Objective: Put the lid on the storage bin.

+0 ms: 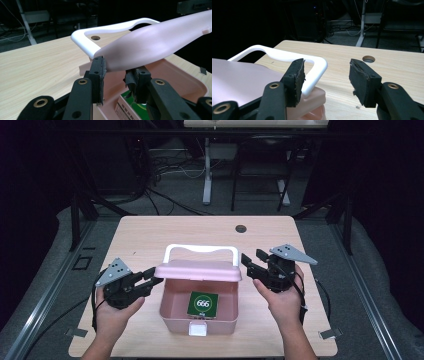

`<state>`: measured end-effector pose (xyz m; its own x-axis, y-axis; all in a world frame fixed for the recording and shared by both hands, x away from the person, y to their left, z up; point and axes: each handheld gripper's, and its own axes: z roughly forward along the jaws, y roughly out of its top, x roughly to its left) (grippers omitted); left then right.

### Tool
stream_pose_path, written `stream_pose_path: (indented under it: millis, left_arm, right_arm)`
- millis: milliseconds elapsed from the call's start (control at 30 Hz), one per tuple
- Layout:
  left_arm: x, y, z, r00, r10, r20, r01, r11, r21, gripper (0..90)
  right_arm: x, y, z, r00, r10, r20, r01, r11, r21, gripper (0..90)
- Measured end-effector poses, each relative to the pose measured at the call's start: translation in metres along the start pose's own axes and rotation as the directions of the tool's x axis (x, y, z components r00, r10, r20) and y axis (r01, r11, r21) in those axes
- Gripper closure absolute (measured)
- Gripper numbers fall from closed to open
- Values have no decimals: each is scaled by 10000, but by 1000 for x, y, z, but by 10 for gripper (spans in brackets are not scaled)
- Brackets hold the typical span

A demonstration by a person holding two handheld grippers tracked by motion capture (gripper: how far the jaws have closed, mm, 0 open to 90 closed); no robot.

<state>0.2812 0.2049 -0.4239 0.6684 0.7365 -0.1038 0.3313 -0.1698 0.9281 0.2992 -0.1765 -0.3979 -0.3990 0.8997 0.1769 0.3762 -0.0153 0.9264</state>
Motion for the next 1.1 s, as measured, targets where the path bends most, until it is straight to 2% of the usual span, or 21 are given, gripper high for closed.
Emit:
stream_pose_path:
  millis: [133, 267, 667, 1100]
  left_arm:
    - [-3, -2, -2, 9999, 91, -50, -91, 9999, 109, 679]
    - [-2, -2, -4, 10000, 14, 38, -14, 10000, 73, 677]
    - [-6, -9, -8, 9995, 326, 50, -327, 9994, 151, 673]
    - [-10, -19, -12, 9995, 254, 160, -258, 9994, 223, 670]
  right_arm:
    - [1, 1, 1, 10000, -10, -64, 10, 10000, -1, 446]
    - [-1, 2, 0, 10000, 29, -32, -29, 10000, -21, 444]
    - [-4, 2, -4, 10000, 48, 18, -47, 9999, -105, 441]
    - [-3, 1, -8, 10000, -17, -98, 15, 9999, -152, 435]
